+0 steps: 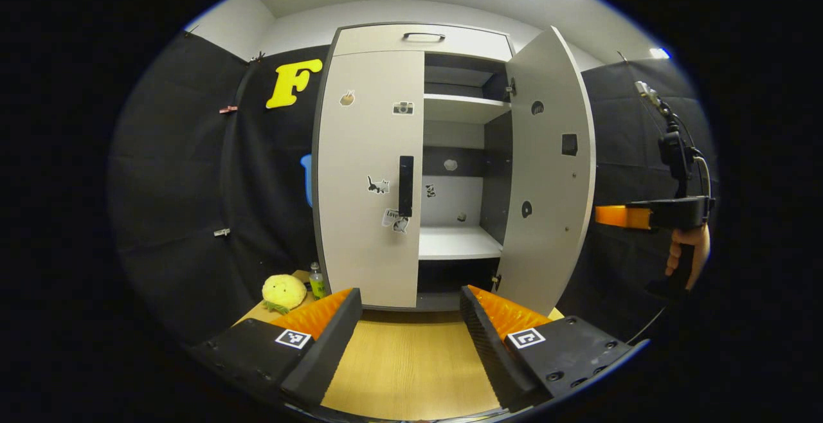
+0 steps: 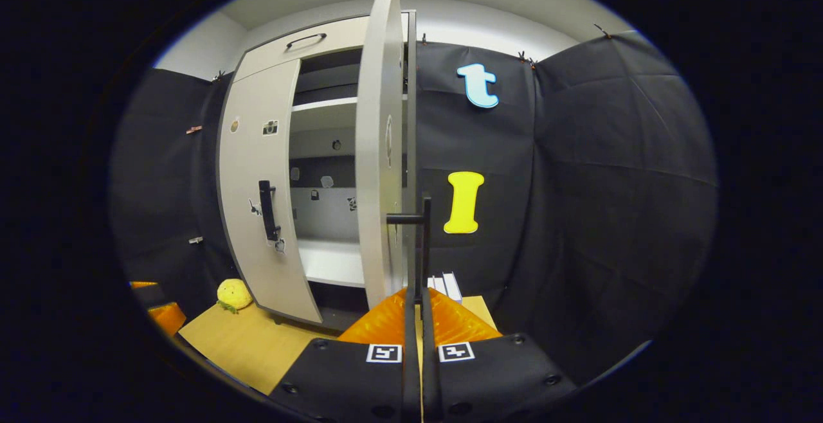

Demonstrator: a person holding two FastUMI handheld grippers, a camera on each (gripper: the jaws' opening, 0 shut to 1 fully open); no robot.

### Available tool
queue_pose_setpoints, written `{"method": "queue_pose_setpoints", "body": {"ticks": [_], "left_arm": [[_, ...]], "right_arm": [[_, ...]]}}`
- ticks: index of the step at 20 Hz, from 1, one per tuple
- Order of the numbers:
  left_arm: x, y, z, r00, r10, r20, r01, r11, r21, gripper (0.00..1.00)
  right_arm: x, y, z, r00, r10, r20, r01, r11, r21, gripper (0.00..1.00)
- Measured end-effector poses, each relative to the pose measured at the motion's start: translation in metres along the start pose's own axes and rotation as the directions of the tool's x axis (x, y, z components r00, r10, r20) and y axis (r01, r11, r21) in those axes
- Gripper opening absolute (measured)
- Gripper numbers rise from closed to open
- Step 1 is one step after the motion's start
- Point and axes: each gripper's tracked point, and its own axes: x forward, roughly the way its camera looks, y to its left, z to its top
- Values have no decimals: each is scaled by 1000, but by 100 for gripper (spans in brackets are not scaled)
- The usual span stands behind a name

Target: Open the right door of the double-door shoe cabinet with the right hand, and open the left door with the left hand.

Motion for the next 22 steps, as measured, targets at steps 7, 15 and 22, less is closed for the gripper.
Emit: {"method": "queue_pose_setpoints", "body": {"ticks": [7, 15, 22], "left_arm": [[39, 34, 0, 1000, -25, -6, 25, 1000, -13, 95], [79, 79, 6, 998, -66, 10, 66, 998, -2, 95], [107, 119, 11, 996, -85, 20, 85, 996, -1, 95]], "right_arm": [[-23, 44, 11, 995, 83, 55, -85, 996, 36, 6], [-6, 111, 2, 994, 95, 61, -100, 992, 83, 6], [40, 162, -22, 997, 69, 39, -73, 991, 114, 66]]}}
